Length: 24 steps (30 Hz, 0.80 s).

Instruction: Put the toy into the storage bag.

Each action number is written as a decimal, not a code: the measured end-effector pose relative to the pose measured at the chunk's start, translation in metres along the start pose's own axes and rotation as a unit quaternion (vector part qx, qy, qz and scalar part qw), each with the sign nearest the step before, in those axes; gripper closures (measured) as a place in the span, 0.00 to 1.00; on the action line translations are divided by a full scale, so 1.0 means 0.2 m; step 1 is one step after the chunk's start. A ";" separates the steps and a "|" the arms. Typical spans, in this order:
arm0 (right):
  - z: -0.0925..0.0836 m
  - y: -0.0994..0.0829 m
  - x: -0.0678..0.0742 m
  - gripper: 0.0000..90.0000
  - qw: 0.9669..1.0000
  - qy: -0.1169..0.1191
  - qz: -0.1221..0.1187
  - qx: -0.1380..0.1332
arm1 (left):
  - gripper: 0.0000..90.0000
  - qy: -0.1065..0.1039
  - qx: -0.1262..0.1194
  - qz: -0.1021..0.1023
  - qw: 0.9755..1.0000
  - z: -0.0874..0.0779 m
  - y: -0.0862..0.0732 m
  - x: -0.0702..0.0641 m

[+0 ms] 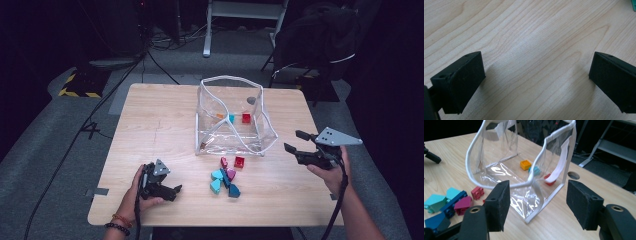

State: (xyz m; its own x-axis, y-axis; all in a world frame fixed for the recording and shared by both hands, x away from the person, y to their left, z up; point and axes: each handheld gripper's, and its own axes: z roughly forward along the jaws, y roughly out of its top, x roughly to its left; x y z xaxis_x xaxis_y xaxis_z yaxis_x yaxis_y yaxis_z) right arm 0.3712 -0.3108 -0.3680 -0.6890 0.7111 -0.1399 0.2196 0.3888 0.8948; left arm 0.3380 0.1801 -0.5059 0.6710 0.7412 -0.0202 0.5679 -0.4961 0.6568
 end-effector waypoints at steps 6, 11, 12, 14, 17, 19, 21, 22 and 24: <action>0.04 -0.09 0.04 0.39 1.000 0.010 -0.009 0.018 | 0.01 0.000 0.000 0.000 1.000 0.00 0.00 0.00; 0.10 -0.15 0.11 0.39 0.999 0.021 -0.011 0.036 | 0.01 0.001 0.000 0.000 1.000 0.00 0.00 0.00; 0.10 -0.16 0.12 0.38 0.999 0.024 -0.012 0.037 | 0.01 0.001 0.000 -0.001 1.000 0.00 0.00 0.00; 0.12 -0.19 0.15 0.38 0.999 0.033 -0.015 0.040 | 0.01 0.001 0.000 0.000 1.000 0.00 0.00 0.00; 0.15 -0.23 0.20 0.39 0.998 0.046 -0.014 0.043 | 0.01 0.000 0.000 0.000 1.000 0.00 0.00 0.00; 0.17 -0.25 0.23 0.39 0.997 0.054 -0.018 0.053 | 0.01 0.001 0.000 0.000 1.000 0.00 0.00 0.00; 0.20 -0.27 0.25 0.38 0.996 0.063 -0.021 0.059 | 0.01 0.001 0.000 0.000 1.000 0.00 0.00 0.00; 0.21 -0.28 0.27 0.38 0.996 0.067 -0.022 0.062 | 0.01 0.001 0.000 0.000 1.000 0.00 0.00 0.00; 0.24 -0.29 0.30 0.38 0.995 0.076 -0.026 0.066 | 0.01 0.001 0.000 0.000 1.000 0.00 0.00 0.00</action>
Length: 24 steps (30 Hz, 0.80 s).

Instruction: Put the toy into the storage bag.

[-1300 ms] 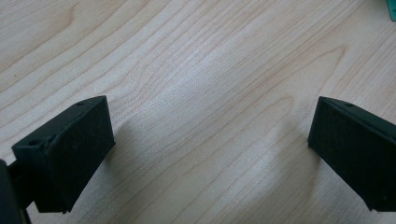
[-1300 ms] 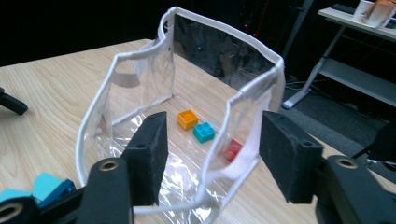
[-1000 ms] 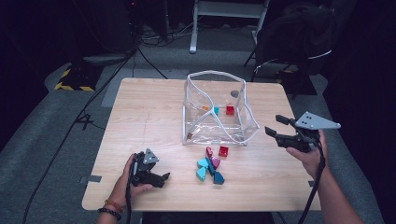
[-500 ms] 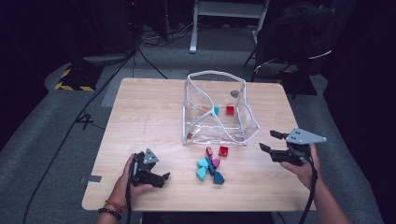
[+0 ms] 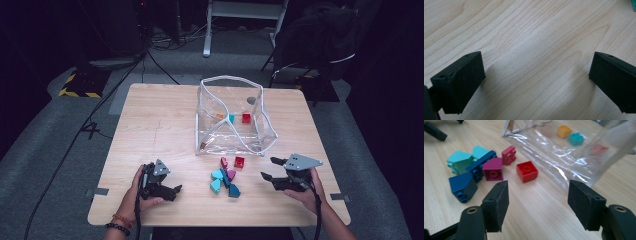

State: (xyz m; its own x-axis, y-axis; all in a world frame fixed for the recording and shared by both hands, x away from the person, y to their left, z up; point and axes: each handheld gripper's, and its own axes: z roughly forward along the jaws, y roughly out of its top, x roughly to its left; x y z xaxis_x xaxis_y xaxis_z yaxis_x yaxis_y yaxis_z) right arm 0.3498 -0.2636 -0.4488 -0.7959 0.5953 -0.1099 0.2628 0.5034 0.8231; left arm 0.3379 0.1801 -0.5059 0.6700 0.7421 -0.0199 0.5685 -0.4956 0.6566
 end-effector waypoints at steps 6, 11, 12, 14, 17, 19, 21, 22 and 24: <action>0.07 -0.01 0.09 0.38 0.999 0.029 -0.011 0.011 | 0.01 0.000 0.000 0.000 1.000 0.00 0.00 0.00; 0.12 -0.01 0.19 0.37 0.998 0.063 -0.023 0.013 | 0.01 0.000 0.000 0.000 1.000 0.00 0.00 0.00; 0.13 -0.01 0.21 0.37 0.997 0.073 -0.023 0.014 | 0.01 0.000 0.000 0.000 1.000 0.00 0.00 0.00; 0.16 -0.02 0.25 0.37 0.996 0.086 -0.027 0.020 | 0.01 0.000 0.000 0.000 1.000 0.00 0.00 0.00; 0.20 -0.03 0.31 0.36 0.993 0.105 -0.039 0.027 | 0.01 0.000 0.000 0.000 1.000 0.00 0.00 0.00; 0.22 -0.03 0.33 0.36 0.992 0.113 -0.043 0.030 | 0.01 0.000 0.000 0.000 1.000 0.00 0.00 0.00; 0.24 -0.03 0.36 0.36 0.991 0.119 -0.045 0.031 | 0.01 0.000 0.000 0.000 1.000 0.00 0.00 0.00; 0.26 -0.03 0.37 0.37 0.991 0.118 -0.048 0.034 | 0.01 0.000 0.000 0.000 1.000 0.00 0.00 0.00; 0.28 -0.03 0.38 0.37 0.991 0.116 -0.047 0.039 | 0.01 0.000 0.000 0.000 1.000 0.00 0.00 0.00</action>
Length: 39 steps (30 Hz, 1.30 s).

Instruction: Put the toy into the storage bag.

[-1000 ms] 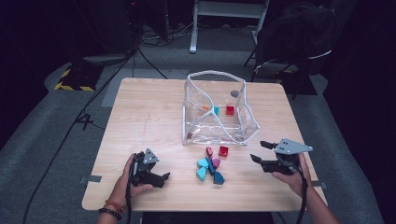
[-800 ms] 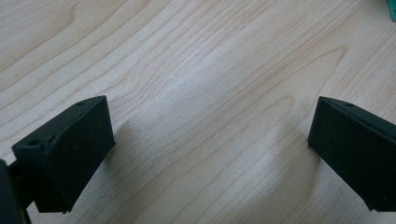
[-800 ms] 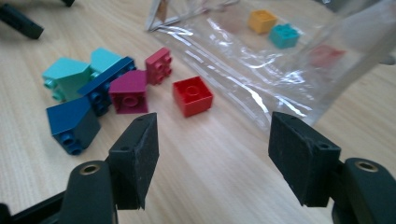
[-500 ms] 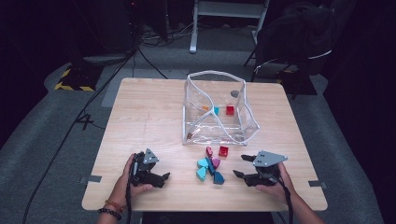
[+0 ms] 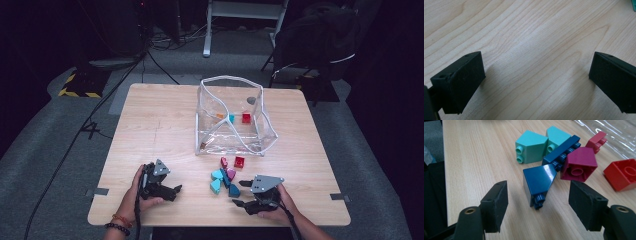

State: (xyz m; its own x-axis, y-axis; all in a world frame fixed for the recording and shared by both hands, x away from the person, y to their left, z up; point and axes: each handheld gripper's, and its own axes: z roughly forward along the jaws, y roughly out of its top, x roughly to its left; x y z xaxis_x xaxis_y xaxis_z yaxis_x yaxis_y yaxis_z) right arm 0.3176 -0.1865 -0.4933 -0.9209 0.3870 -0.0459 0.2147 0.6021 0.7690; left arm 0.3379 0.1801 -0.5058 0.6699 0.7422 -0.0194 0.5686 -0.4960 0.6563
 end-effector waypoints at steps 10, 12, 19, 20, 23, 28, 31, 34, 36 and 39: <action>0.08 0.01 0.01 0.42 1.000 0.005 0.009 0.005 | 0.01 0.000 0.000 0.000 1.000 0.00 0.00 0.00; 0.09 0.00 0.01 0.42 1.000 0.004 0.010 0.008 | 0.01 0.000 0.000 0.000 1.000 0.00 0.00 0.00; 0.09 0.00 0.00 0.51 1.000 -0.003 0.020 0.006 | 0.01 0.000 0.000 0.000 1.000 0.00 0.00 0.00; 0.09 0.00 0.00 0.54 1.000 -0.004 0.019 0.005 | 0.01 0.000 0.000 0.000 1.000 0.00 0.00 0.00; 0.09 0.00 0.00 0.62 1.000 -0.005 0.019 0.003 | 0.01 0.000 0.000 0.000 1.000 0.00 0.00 0.00; 0.07 0.00 0.00 0.64 1.000 -0.004 0.020 -0.002 | 0.01 0.000 0.000 0.000 1.000 0.00 0.00 0.00; 0.05 -0.01 -0.01 0.64 1.000 -0.002 0.022 -0.008 | 0.01 0.000 0.000 0.000 1.000 0.00 0.00 0.00; 0.00 -0.01 -0.03 0.64 1.000 0.001 0.025 -0.015 | 0.01 0.000 0.000 0.000 1.000 0.00 0.00 0.00; -0.03 -0.02 -0.04 0.64 0.999 -0.006 0.026 -0.020 | 0.01 0.000 0.000 0.000 1.000 0.00 0.00 0.00; -0.09 -0.03 -0.07 0.64 0.999 -0.018 0.030 -0.029 | 0.01 0.000 0.000 0.000 1.000 0.00 0.00 0.00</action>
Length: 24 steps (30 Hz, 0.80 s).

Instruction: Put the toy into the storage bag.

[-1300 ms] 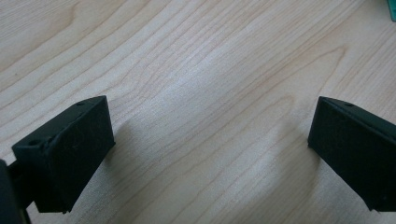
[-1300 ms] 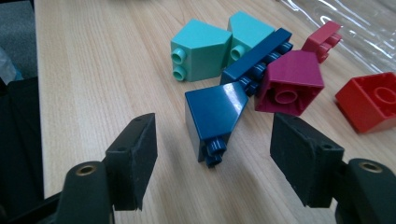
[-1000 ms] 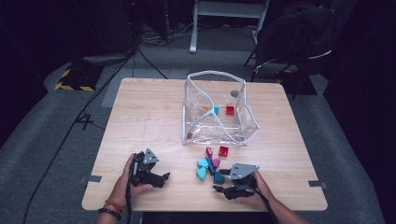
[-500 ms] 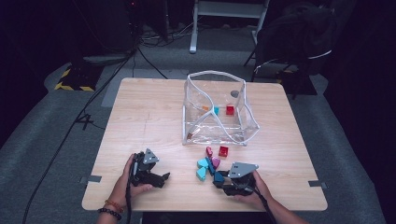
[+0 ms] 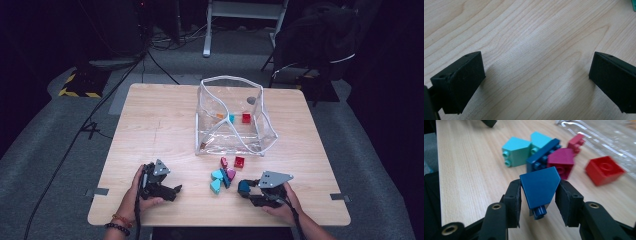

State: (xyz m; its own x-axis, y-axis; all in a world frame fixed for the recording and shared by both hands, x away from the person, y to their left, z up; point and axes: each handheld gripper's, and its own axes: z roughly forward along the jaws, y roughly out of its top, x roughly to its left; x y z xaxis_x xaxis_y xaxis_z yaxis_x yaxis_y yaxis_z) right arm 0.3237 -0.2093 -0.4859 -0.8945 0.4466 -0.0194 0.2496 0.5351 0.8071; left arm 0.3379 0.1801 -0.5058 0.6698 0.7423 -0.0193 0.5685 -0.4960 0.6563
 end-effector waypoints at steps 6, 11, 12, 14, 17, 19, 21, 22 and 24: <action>-0.14 -0.03 -0.10 0.64 0.999 -0.035 0.024 -0.016 | 0.01 0.000 0.000 0.000 1.000 0.00 0.00 0.00; -0.25 -0.05 -0.20 0.64 0.995 -0.089 0.030 -0.025 | 0.01 0.000 0.000 0.000 1.000 0.00 0.00 0.00; -0.26 -0.06 -0.21 0.64 0.994 -0.105 0.024 -0.023 | 0.01 0.000 0.000 0.000 1.000 0.00 0.00 0.00; -0.29 -0.07 -0.24 0.64 0.992 -0.121 0.026 -0.028 | 0.01 0.000 0.000 0.000 1.000 0.00 0.00 0.00; -0.33 -0.08 -0.28 0.64 0.988 -0.149 0.027 -0.027 | 0.01 0.000 0.000 0.000 1.000 0.00 0.00 0.00; -0.36 -0.09 -0.31 0.64 0.987 -0.155 0.035 -0.033 | 0.01 0.000 0.000 0.000 1.000 0.00 0.00 0.00; -0.38 -0.09 -0.34 0.64 0.985 -0.164 0.037 -0.035 | 0.01 0.000 0.000 0.000 1.000 0.00 0.00 0.00; -0.39 -0.09 -0.35 0.64 0.984 -0.168 0.036 -0.038 | 0.01 0.000 0.000 0.000 1.000 0.00 0.00 0.00; -0.42 -0.09 -0.37 0.64 0.983 -0.175 0.037 -0.046 | 0.01 0.000 0.000 0.000 1.000 0.00 0.00 0.00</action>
State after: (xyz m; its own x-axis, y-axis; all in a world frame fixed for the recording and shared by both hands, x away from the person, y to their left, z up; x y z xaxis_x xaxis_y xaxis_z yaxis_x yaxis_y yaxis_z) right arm 0.3544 -0.3126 -0.4487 -0.6883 0.7104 -0.1470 0.2615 0.4320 0.8631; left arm 0.3379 0.1801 -0.5059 0.6700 0.7421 -0.0200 0.5685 -0.4955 0.6567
